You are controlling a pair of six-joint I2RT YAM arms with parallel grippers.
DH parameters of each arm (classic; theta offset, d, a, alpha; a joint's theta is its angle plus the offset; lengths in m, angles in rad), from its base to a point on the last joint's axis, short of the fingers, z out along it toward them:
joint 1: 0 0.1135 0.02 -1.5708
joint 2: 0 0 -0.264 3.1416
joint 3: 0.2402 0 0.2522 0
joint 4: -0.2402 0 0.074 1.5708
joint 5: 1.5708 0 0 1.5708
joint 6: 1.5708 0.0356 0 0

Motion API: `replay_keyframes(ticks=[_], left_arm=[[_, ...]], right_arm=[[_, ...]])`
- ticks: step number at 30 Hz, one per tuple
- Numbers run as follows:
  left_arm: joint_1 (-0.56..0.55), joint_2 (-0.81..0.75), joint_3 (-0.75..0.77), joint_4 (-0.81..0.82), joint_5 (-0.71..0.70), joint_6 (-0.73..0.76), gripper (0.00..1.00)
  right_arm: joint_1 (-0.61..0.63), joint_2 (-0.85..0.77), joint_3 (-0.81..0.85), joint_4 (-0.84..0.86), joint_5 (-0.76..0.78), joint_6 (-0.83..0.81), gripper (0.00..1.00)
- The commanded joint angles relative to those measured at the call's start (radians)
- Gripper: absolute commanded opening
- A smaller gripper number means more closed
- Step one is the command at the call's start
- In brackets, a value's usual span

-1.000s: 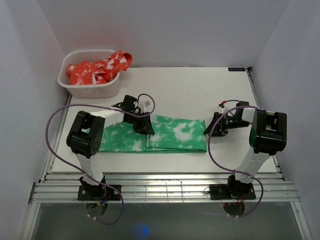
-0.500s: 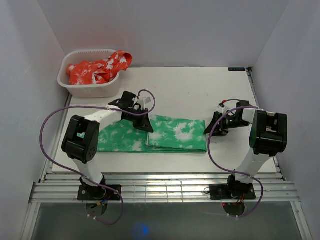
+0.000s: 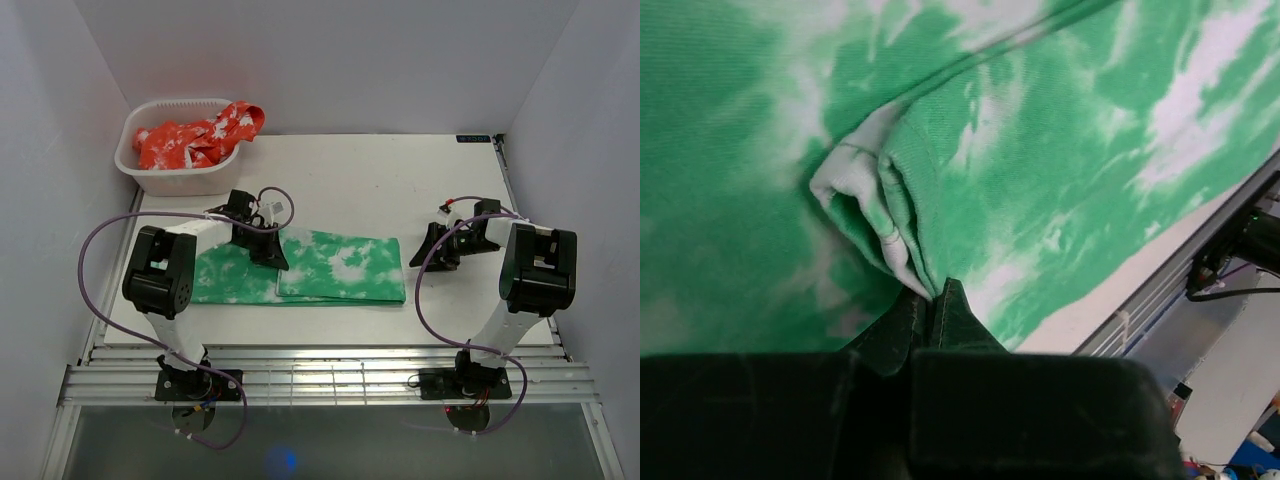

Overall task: Fold and stack the trousers
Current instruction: Fold the trousers

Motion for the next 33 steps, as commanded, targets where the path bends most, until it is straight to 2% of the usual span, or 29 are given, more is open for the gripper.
replay_keyframes(ticks=[1,4,9,14,18,22,25,26,27,32,33], left_arm=[[0.005,0.053,-0.002,0.01,-0.063,0.03,0.0],[0.005,0.082,0.001,0.011,-0.068,0.033,0.0],[0.005,0.085,0.002,0.005,-0.088,0.04,0.0],[0.001,0.09,0.005,0.004,-0.075,0.033,0.0],[-0.008,0.087,0.007,0.01,-0.085,0.034,0.0],[-0.009,0.095,0.013,0.018,-0.089,0.039,0.01],[-0.009,0.093,0.011,0.031,-0.086,0.037,0.11],[-0.01,0.083,0.01,0.036,-0.091,0.037,0.17],[-0.009,0.073,0.005,0.039,-0.095,0.04,0.22],[-0.009,-0.035,-0.062,0.048,-0.126,0.068,0.47],[-0.007,-0.083,-0.071,0.047,-0.137,0.074,0.57]], right_arm=[[-0.001,-0.015,0.018,0.0,0.074,-0.016,0.72],[-0.001,-0.017,0.023,-0.008,0.054,-0.011,0.75],[0.012,-0.017,0.009,0.018,-0.006,0.024,0.84],[0.055,0.009,0.001,0.041,-0.037,0.055,0.84],[0.107,0.052,0.009,0.061,-0.029,0.076,0.79],[0.144,0.106,0.029,0.068,-0.021,0.086,0.67],[0.146,0.123,0.027,0.084,-0.018,0.092,0.33],[0.141,0.123,0.029,0.084,-0.011,0.092,0.14],[0.135,0.121,0.032,0.084,-0.008,0.09,0.09],[0.059,0.103,0.049,0.052,0.0,0.071,0.08],[0.049,0.1,0.052,0.044,0.005,0.061,0.08]])
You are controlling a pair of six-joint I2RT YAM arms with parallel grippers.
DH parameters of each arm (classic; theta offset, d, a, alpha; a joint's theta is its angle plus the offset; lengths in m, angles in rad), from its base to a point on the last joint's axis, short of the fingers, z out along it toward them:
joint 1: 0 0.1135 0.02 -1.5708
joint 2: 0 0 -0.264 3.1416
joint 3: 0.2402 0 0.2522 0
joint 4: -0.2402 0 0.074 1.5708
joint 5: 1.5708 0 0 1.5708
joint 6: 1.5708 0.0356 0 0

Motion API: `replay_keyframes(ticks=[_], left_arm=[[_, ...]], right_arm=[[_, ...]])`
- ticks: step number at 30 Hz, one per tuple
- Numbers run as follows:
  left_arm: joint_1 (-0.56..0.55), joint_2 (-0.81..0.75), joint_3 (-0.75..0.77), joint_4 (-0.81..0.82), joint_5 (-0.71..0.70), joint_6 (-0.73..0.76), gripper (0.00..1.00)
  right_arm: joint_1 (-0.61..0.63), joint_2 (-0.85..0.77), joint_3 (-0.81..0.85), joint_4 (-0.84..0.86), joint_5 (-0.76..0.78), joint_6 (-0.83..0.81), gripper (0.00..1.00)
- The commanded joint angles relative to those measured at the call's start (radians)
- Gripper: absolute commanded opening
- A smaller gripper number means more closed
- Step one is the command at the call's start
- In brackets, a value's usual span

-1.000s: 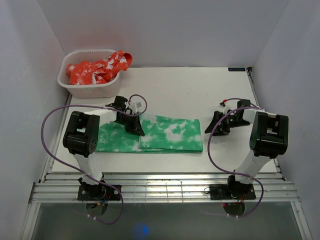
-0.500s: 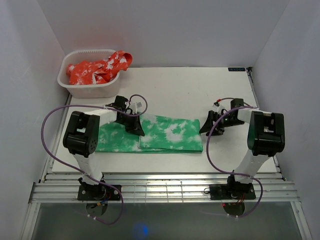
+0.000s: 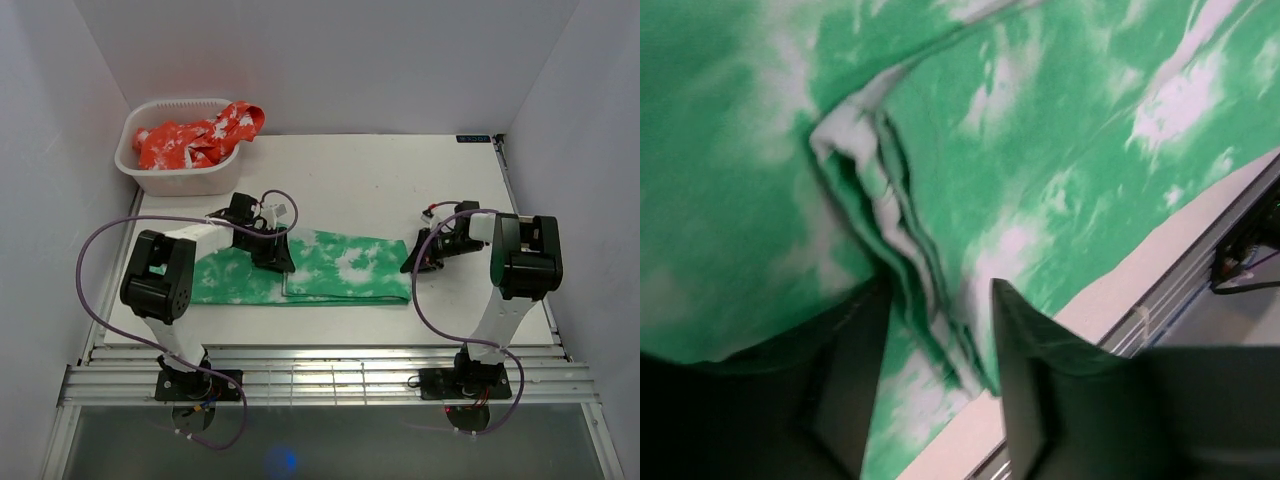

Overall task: Fold and stack the trousers
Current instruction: Fold the trousers

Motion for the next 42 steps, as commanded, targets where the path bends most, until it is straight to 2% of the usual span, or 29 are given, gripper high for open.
replay_keyframes(ticks=[1,3,5,6,7,10,11,13,14,17,21,26,29,32,33,36,37,38,40,42], left_arm=[[0.004,-0.123,-0.052,0.0,-0.12,0.061,0.61],[0.013,-0.17,-0.055,-0.02,-0.123,0.085,0.69],[0.016,-0.247,-0.047,-0.041,-0.114,0.133,0.85],[0.019,-0.299,-0.03,-0.044,-0.103,0.148,0.93],[0.019,-0.322,-0.021,-0.049,-0.073,0.185,0.95],[0.019,-0.374,0.017,-0.07,0.042,0.226,0.96],[0.019,-0.387,0.024,-0.061,0.144,0.226,0.95],[0.016,-0.381,0.028,-0.028,0.255,0.19,0.91],[0.013,-0.358,0.024,0.032,0.324,0.112,0.86],[-0.012,-0.297,0.005,0.142,0.409,0.024,0.76],[-0.039,-0.188,-0.03,0.271,0.435,-0.092,0.73],[-0.039,-0.117,-0.027,0.333,0.399,-0.128,0.74],[-0.033,-0.094,-0.032,0.344,0.371,-0.142,0.75],[-0.015,-0.062,-0.027,0.304,0.336,-0.125,0.76],[-0.004,-0.056,-0.022,0.286,0.323,-0.116,0.76],[0.024,-0.04,0.011,0.209,0.303,-0.07,0.79],[0.031,-0.048,0.034,0.189,0.299,-0.056,0.81],[0.039,-0.06,0.046,0.145,0.281,-0.038,0.85],[0.071,-0.124,0.06,0.111,0.25,0.013,0.9],[0.126,-0.193,0.056,0.079,0.236,0.027,0.96]], right_arm=[[-0.065,-0.025,0.039,-0.031,0.062,-0.052,0.08],[-0.066,-0.027,0.056,-0.098,0.067,-0.104,0.32],[-0.068,-0.051,0.082,-0.152,0.056,-0.138,0.67],[-0.069,-0.067,0.091,-0.16,0.058,-0.15,0.72],[-0.069,-0.085,0.115,-0.172,0.062,-0.164,0.77],[-0.076,-0.153,0.16,-0.216,0.035,-0.215,0.78],[-0.077,-0.18,0.181,-0.227,0.012,-0.23,0.75],[-0.076,-0.206,0.186,-0.247,-0.083,-0.258,0.65],[-0.071,-0.223,0.18,-0.243,-0.115,-0.25,0.53],[-0.041,-0.228,0.136,-0.191,-0.212,-0.194,0.35],[0.021,-0.184,0.091,-0.042,-0.221,-0.065,0.25],[0.035,-0.02,0.085,0.156,-0.156,0.073,0.23],[0.021,0.109,0.137,0.175,-0.106,0.084,0.22],[0.012,0.168,0.166,0.202,-0.08,0.109,0.23],[0.012,0.169,0.172,0.19,-0.082,0.109,0.25],[0.012,0.12,0.2,0.135,-0.129,0.077,0.38],[0.012,0.096,0.204,0.054,-0.148,0.024,0.42],[0.012,0.037,0.207,0.008,-0.166,-0.01,0.5],[0.012,-0.03,0.186,-0.127,-0.175,-0.087,0.54],[0.012,-0.116,0.13,-0.207,-0.177,-0.19,0.55]])
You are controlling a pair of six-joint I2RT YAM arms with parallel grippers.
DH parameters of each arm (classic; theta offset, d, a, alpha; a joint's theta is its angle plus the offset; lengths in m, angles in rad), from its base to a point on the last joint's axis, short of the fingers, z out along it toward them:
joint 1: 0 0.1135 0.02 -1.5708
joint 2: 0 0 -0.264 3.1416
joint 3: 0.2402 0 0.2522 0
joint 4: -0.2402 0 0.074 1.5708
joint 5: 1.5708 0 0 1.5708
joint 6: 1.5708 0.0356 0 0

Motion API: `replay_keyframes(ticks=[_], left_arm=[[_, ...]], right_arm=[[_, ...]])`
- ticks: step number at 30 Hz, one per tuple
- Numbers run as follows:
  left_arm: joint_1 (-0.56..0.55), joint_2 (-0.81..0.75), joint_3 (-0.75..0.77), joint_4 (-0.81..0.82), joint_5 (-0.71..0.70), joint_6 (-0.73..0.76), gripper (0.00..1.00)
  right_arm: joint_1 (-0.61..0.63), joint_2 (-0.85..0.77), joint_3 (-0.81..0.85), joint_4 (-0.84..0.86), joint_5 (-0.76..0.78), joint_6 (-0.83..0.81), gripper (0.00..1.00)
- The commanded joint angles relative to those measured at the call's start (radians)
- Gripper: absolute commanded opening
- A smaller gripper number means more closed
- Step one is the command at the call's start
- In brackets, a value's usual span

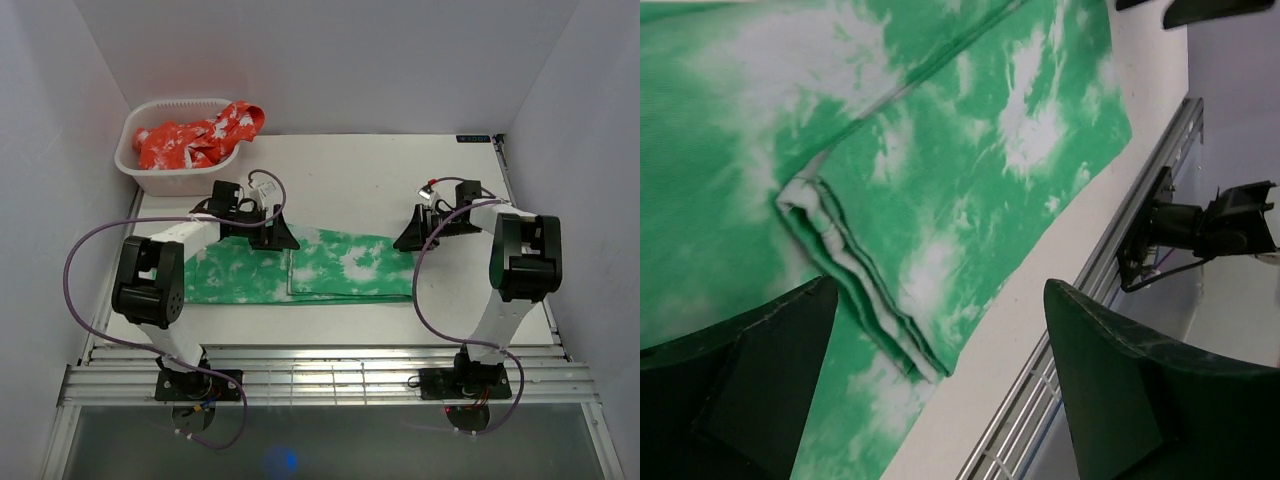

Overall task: Fold and stack the trousers
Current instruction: Fold the trousers

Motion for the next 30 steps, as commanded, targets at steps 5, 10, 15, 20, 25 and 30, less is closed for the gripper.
replay_keyframes(ticks=[5,10,15,20,25,30], left_arm=[[0.172,-0.227,0.013,-0.179,0.0,0.105,0.98],[0.207,-0.31,-0.013,-0.22,-0.033,0.131,0.98],[0.28,-0.313,0.024,-0.315,-0.096,0.189,0.98],[0.336,-0.304,0.059,-0.361,-0.099,0.241,0.98],[0.388,-0.328,0.085,-0.42,-0.106,0.3,0.98],[0.529,-0.35,0.07,-0.461,-0.067,0.349,0.98]], right_arm=[[-0.003,-0.226,-0.205,-0.273,-0.014,-0.278,0.45],[0.002,-0.078,-0.24,-0.272,-0.058,-0.314,0.42],[0.0,0.084,-0.245,-0.241,0.054,-0.295,0.39],[-0.006,0.061,-0.205,-0.247,0.052,-0.252,0.4],[-0.047,-0.173,-0.053,-0.336,0.014,-0.264,0.55],[-0.084,-0.356,-0.061,-0.227,0.267,-0.194,0.79]])
